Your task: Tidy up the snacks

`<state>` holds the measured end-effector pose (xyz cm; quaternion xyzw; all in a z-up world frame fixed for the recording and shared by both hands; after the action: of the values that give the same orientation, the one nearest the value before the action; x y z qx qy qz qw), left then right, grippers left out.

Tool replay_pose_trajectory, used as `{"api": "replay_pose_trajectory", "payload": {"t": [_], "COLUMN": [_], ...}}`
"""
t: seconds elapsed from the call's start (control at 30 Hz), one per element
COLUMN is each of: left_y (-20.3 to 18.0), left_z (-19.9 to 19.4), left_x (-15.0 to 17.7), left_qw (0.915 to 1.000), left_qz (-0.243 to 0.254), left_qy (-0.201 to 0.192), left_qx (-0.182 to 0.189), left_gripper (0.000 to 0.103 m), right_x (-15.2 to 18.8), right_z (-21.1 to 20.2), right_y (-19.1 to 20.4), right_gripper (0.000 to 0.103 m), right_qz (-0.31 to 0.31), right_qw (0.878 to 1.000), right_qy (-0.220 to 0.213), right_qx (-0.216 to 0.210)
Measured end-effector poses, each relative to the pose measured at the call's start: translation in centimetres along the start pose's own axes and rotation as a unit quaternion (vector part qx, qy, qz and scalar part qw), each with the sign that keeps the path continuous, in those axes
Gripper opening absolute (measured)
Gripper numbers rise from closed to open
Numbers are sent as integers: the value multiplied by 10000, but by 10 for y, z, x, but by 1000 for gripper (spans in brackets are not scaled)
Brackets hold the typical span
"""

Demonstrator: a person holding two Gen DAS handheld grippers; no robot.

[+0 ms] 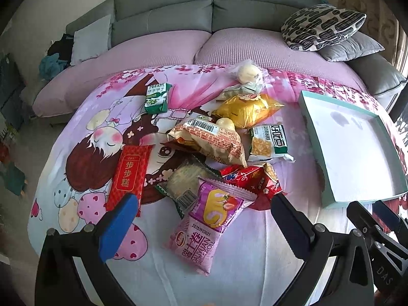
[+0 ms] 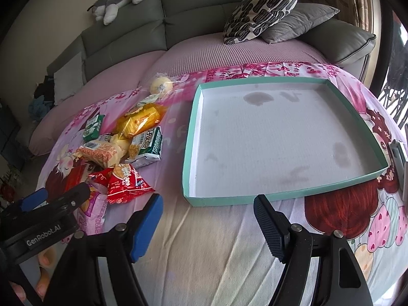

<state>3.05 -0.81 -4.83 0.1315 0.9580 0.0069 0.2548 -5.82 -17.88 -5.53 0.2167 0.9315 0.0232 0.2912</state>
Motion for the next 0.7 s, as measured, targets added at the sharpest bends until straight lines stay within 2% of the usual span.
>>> {"api": "replay_pose_trajectory", "payload": {"t": [0.7], "left_y": [5], "left_z": [8], "left_x": [3], "left_qw": [9997], "left_qz": [-132], "left_qy": [196], "left_qx": [45], "left_gripper": [103], "right_x": [2], "right_z": [2], "right_y": [1], "right_gripper": [77], "right_qz": [-21], "right_qw": [10000], "right_qy": [59], "right_qx": [17]}}
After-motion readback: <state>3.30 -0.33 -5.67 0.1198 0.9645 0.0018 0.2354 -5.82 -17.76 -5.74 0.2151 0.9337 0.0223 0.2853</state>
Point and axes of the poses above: each gripper's, at about its wrist camera, not at the fingertips, and z roughly the way its jaws point, y to its left, x to its underside, the point moved 5 cm from there along z, roughly the way its jaws point, and after that the axes turned 5 degrees about y, right-handed, at the moved point
